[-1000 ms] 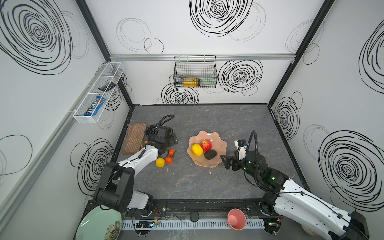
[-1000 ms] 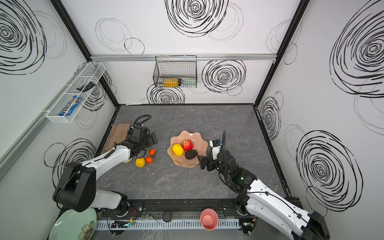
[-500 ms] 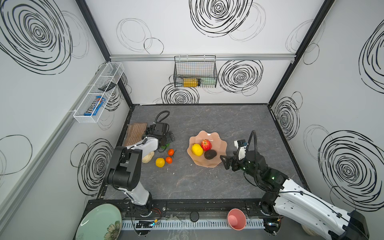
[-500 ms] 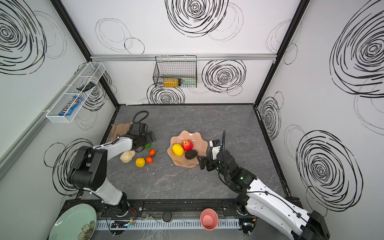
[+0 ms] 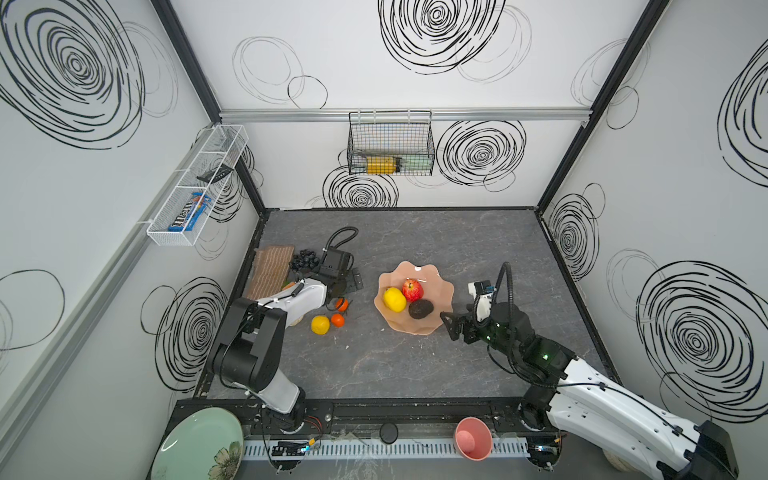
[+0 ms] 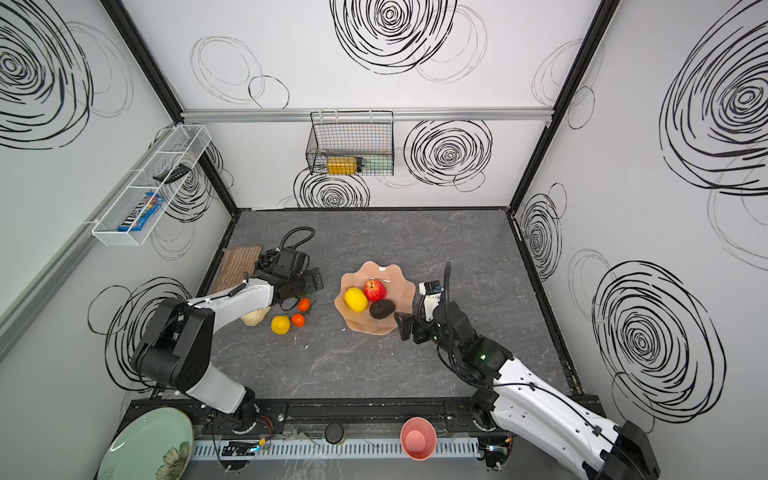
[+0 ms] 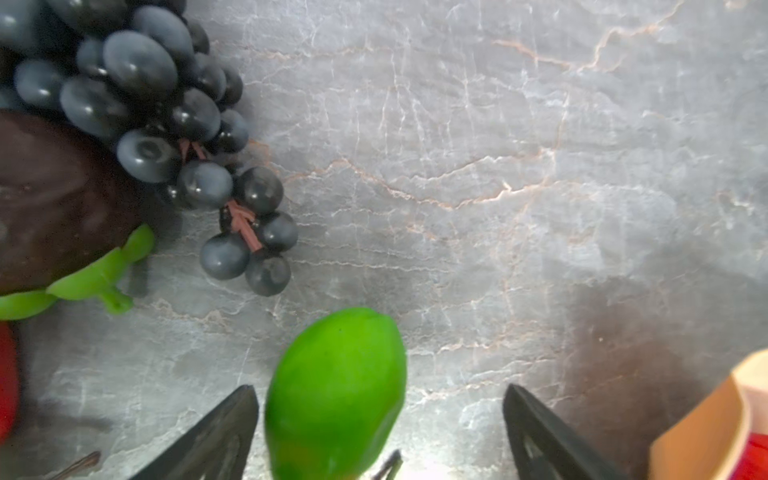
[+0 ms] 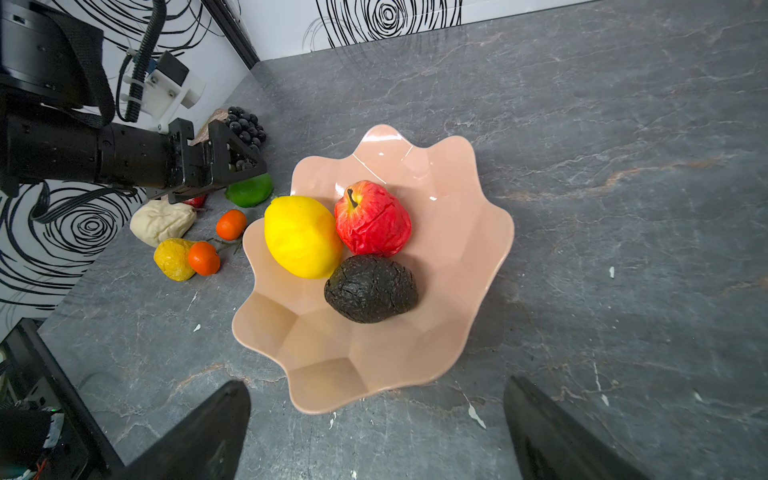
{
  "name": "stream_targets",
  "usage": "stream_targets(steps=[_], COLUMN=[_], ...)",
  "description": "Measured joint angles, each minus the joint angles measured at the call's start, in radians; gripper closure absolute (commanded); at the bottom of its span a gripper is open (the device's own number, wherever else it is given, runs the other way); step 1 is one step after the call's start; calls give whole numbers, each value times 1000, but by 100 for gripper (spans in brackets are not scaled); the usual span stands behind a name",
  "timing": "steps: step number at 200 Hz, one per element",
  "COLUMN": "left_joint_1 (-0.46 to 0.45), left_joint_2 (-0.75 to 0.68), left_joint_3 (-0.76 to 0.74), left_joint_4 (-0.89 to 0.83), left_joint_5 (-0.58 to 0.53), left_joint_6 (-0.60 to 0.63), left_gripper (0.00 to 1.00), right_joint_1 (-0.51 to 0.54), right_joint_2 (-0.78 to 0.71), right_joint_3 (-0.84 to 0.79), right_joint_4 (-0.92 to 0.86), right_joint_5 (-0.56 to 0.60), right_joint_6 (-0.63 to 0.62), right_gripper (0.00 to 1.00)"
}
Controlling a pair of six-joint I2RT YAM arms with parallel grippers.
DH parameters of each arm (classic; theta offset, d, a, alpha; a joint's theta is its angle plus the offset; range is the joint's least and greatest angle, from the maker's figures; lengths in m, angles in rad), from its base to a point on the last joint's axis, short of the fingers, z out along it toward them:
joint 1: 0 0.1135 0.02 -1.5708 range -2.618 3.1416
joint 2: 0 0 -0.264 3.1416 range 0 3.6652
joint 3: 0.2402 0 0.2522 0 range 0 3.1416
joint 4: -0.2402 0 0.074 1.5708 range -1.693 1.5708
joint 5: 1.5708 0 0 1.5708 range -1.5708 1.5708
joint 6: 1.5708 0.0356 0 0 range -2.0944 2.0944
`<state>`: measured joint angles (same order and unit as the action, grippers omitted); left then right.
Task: Place and organize the fake fruits in the fruit bowl
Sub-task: 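Lower the left gripper onto the green lime and grasp it, then carry the green lime with the left gripper toward the right gripper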
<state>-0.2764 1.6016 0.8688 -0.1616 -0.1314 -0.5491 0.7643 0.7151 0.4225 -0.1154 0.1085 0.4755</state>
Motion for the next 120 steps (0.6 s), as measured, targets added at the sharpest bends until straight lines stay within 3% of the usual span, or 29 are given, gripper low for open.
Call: stream_targets(steps=[120], left_joint_1=[10], left_joint_2=[63], left_joint_3=[1], left_joint_4=[-17], left_joint_5=[31], left_joint_6=[11], left_gripper=[38], right_joint_1=[0], right_joint_2=[0], right_joint_3=[0], right_joint_4=[-1], right_joint_5=[0], right_joint_6=[3], right_gripper=[0])
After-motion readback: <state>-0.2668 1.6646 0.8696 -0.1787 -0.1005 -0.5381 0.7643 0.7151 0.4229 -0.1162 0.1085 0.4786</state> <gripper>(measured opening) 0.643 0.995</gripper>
